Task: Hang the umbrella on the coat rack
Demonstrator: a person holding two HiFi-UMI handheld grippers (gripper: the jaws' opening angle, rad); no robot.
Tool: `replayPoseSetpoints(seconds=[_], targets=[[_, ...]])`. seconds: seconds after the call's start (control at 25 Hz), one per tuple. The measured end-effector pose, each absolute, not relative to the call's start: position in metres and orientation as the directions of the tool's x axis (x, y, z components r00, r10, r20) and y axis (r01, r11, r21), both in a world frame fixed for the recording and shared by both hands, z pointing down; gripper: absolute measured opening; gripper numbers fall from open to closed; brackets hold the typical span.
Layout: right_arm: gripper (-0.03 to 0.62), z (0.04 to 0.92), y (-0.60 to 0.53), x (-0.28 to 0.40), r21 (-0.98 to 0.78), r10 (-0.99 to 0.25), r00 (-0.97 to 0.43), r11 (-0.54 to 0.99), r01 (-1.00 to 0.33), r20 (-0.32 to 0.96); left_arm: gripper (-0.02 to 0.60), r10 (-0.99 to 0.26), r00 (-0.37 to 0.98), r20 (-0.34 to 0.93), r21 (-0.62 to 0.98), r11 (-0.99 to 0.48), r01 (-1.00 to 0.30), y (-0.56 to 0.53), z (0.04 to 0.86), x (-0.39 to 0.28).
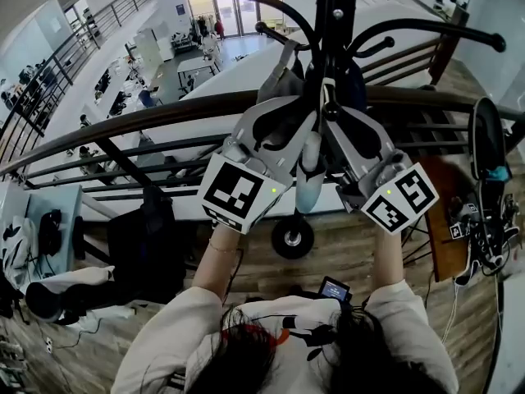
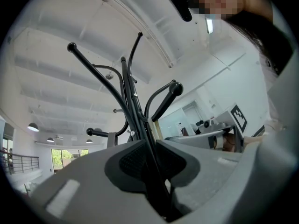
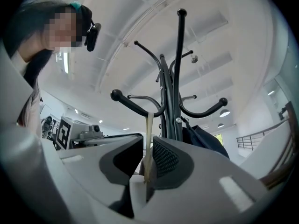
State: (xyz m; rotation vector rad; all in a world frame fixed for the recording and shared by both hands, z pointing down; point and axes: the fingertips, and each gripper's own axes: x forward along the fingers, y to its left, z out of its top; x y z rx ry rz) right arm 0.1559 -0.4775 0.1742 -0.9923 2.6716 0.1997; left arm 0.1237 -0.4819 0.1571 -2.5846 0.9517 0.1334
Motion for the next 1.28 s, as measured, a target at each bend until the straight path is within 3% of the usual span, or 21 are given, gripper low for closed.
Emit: replayPoseSetpoints(seconds=[0.28,0.72,1.28], targets=[[0.074,0.193,-0.458,0.151,0.009,-0.648,-0.711,0.737,-0.675,-0.275,0.054,-0.609,0.766,-0.206,-0.212,-0.736,-0.643,-0.464,0.178,0.102],[0.074,0.252,-0.411,0.125,-0.094,-0.711,-0.676,0.700,-0.708,-0.194,0.054,-0.631,0.770,-0.089,-0.065,-0.768,-0.637,-0.425,0.252,0.065],[0.074,0.354,-0.331,0.068,-0.280,-0.800,-0.599,0.584,-0.762,-0.037,0.054,-0.572,0.817,0.071,0.091,-0.812,-0.576,-0.346,0.353,0.014]])
